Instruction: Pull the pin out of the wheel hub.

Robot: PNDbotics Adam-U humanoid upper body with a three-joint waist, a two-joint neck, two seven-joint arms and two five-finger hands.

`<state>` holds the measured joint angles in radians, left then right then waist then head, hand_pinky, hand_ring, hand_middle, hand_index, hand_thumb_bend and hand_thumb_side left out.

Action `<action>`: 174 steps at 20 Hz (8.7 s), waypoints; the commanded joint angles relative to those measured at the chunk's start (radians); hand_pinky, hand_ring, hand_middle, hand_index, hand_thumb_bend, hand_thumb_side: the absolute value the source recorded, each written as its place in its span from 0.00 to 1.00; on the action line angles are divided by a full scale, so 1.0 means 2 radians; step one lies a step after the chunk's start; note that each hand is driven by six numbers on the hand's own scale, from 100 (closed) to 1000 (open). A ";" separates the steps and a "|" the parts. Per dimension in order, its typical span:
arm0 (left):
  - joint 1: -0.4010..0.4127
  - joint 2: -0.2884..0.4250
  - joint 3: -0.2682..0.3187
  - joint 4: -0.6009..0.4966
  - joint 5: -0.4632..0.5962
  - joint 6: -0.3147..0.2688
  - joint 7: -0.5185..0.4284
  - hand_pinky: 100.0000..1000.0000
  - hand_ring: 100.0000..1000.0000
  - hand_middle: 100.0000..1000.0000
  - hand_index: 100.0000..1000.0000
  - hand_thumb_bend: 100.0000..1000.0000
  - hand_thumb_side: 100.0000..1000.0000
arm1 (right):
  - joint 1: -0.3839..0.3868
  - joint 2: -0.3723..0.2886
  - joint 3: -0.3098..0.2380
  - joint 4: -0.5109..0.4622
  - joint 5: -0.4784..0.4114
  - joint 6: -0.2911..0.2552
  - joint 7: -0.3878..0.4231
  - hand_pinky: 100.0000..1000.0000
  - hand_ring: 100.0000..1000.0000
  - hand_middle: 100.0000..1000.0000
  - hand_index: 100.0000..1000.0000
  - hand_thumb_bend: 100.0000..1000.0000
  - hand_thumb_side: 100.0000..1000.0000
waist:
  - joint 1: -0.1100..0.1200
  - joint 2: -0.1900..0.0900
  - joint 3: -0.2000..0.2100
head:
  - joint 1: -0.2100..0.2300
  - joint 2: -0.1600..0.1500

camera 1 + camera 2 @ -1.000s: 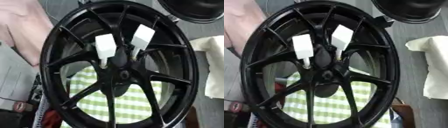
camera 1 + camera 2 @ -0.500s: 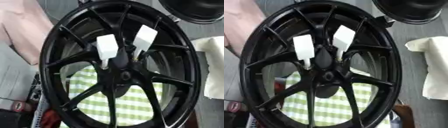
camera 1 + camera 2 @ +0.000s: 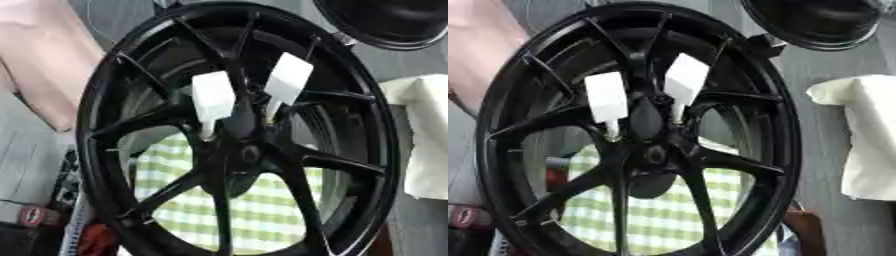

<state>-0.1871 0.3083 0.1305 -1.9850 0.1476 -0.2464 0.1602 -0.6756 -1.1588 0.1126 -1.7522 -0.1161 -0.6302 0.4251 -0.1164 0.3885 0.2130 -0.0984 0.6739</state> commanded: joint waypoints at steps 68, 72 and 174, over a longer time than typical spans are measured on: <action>-0.012 0.007 -0.008 -0.008 -0.019 0.015 -0.005 0.89 0.60 0.52 0.73 0.00 0.71 | -0.124 0.072 0.148 0.019 0.120 -0.037 0.138 0.92 0.91 0.84 0.86 0.34 0.00 | -0.031 0.002 0.023 | -0.010 0.000; -0.013 0.006 -0.008 -0.008 -0.020 0.016 -0.005 0.89 0.60 0.52 0.73 0.00 0.72 | -0.120 0.072 0.149 0.021 0.125 -0.041 0.142 0.92 0.92 0.83 0.86 0.34 0.00 | -0.033 0.004 0.025 | -0.010 0.001; -0.008 0.010 -0.004 -0.008 -0.019 0.027 0.000 0.92 0.60 0.52 0.74 0.00 0.72 | -0.139 0.084 0.147 0.031 0.003 0.073 0.194 0.79 0.66 0.26 0.27 0.00 0.26 | -0.032 -0.015 0.015 | 0.007 0.012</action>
<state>-0.2017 0.3087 0.1152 -1.9850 0.1089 -0.1915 0.1574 -0.9367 -0.9716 0.4283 -1.6854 -0.0987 -0.4280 0.7496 -0.1929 0.3885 0.2462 -0.0877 0.6932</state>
